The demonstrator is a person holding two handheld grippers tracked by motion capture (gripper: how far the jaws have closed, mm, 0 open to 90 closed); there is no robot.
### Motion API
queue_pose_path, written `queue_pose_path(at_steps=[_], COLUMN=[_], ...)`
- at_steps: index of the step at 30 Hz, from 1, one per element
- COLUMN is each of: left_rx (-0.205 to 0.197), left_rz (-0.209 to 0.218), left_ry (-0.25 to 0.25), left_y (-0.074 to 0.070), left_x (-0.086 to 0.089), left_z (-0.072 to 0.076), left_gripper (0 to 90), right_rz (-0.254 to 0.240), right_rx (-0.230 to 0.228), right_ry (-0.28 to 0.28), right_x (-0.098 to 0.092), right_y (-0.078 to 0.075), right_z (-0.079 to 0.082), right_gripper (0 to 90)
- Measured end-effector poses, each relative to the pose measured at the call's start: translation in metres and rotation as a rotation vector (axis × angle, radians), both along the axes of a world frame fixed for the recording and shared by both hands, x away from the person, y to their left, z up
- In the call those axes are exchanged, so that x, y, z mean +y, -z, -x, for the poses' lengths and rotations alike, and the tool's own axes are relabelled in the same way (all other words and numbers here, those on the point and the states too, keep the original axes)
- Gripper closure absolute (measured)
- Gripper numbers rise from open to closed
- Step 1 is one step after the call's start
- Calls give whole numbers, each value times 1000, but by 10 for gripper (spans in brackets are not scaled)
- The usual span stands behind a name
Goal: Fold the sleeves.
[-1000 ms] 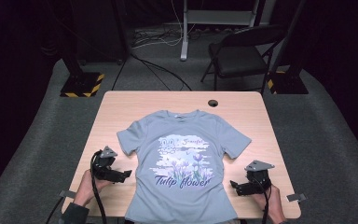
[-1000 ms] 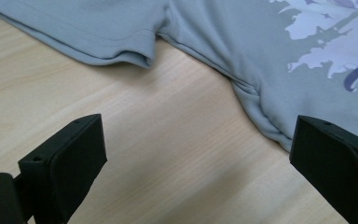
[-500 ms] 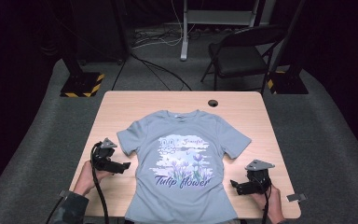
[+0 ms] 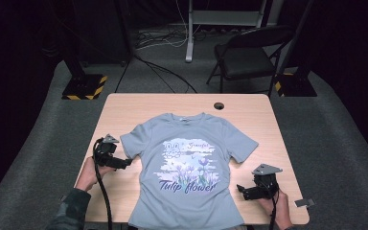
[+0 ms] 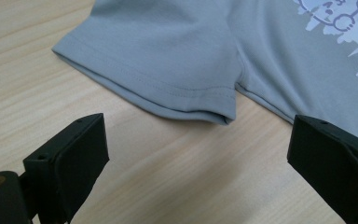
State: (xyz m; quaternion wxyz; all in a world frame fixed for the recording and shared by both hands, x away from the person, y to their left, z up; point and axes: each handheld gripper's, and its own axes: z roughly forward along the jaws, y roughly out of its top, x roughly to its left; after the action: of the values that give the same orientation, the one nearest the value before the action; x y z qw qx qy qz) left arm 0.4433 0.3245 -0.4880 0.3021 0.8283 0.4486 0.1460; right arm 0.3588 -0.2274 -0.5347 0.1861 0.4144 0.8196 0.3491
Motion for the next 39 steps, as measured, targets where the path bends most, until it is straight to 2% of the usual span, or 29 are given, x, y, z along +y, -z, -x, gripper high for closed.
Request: queue_pose_path(at_steps=[9,15,23,28,34,39], left_rx=[18,27,38,40,46,50], left_rz=[-22,-15,-40,-15,-39,-17], left_ry=[10,-2,0,-25,-22,-44], left_y=[0,0,7,5,7,5], left_x=[-1,1,-1,3,1,5], left_z=[-18,-28,-38,-45,-53,-62], left_gripper=[46,46,47,49,52,52], right_rz=[-2,-2,-2,-3,-3,-2], right_rx=[1,1,1,1,1,1], right_ry=[0,1,1,0,0,0], right_x=[0,0,0,0,0,0], right_y=[0,0,0,0,0,0], right_z=[0,0,0,0,0,0], right_gripper=[2,2,3,3,3,4])
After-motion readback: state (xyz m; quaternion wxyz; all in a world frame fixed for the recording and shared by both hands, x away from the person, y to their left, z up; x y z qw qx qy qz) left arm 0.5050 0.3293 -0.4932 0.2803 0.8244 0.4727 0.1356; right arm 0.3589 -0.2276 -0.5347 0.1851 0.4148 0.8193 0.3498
